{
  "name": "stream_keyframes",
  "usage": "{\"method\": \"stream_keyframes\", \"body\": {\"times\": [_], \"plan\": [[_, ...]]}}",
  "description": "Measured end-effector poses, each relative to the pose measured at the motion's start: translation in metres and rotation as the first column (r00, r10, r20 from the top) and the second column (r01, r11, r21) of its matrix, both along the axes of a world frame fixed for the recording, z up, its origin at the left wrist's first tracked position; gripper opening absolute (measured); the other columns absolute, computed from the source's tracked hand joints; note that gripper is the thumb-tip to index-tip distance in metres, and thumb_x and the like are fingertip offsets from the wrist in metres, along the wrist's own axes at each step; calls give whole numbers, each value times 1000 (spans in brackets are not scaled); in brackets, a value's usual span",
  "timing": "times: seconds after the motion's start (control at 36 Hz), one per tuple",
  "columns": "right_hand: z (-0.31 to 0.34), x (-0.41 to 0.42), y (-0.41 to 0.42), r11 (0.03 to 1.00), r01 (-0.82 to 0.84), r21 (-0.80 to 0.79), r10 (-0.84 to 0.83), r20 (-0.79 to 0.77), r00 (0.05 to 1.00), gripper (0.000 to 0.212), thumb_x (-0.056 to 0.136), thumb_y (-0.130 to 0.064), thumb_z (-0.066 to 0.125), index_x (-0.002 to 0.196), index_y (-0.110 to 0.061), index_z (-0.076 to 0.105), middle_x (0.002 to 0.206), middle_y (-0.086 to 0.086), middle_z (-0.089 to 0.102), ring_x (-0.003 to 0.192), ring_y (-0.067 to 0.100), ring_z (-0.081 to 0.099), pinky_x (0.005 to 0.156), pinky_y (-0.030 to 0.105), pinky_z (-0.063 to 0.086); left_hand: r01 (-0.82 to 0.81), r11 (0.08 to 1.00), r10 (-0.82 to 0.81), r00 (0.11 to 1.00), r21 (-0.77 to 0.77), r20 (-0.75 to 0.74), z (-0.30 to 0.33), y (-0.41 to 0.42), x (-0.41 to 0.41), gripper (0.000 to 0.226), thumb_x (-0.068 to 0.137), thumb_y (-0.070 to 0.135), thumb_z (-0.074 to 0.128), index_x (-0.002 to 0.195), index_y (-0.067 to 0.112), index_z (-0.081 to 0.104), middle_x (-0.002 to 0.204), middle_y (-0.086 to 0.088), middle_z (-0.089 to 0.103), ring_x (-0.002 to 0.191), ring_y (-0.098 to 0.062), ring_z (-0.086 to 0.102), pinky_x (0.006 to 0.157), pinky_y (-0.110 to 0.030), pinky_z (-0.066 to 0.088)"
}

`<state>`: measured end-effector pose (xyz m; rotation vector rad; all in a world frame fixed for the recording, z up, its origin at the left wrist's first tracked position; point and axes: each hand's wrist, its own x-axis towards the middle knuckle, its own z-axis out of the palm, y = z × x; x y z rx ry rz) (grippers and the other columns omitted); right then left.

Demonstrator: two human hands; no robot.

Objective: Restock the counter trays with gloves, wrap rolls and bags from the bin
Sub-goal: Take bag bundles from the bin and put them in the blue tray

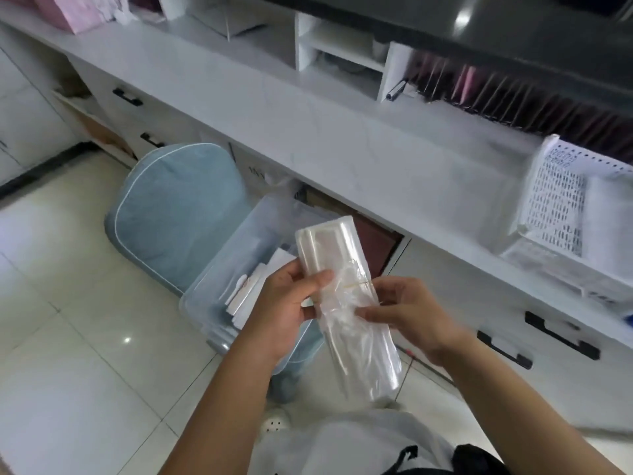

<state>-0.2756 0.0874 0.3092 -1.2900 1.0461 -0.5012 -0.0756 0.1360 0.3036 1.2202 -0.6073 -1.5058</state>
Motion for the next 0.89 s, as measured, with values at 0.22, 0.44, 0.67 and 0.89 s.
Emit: {"method": "stream_keyframes", "body": {"times": [0.22,0.44,0.67,0.89], "plan": [[7,-142,-25,997,43,-58,-46,-49,998,20,74,-6,81,89,-18,78,89,6,78,83,27,74,73,31,59,66,998,-65,998,9,-20,21,-54,-123,28,67,12,83,94,15,78,97,-12,76,88,-26,74,71,-34,60],[16,-289,-45,975,110,-194,-138,-141,980,21,74,-12,82,92,-21,77,89,-1,76,82,17,72,77,33,56,429,902,-409,885,-47,222,41,-122,-243,57,62,29,92,115,26,72,112,-10,74,104,-29,71,92,-46,55],[43,-381,-52,908,186,-375,-269,-181,946,21,74,-27,78,93,-34,74,91,-13,74,85,7,68,78,24,52,840,542,-780,500,7,377,107,-181,-321,60,70,20,87,126,26,65,119,-10,70,109,-23,67,91,-34,56],[60,-425,-42,784,304,-542,-527,-321,787,16,81,-25,75,94,-34,72,85,-24,70,82,2,64,71,12,46,935,321,-481,24,150,877,151,-206,-406,40,70,29,86,102,42,67,92,15,71,80,-4,68,73,-27,60]]}}
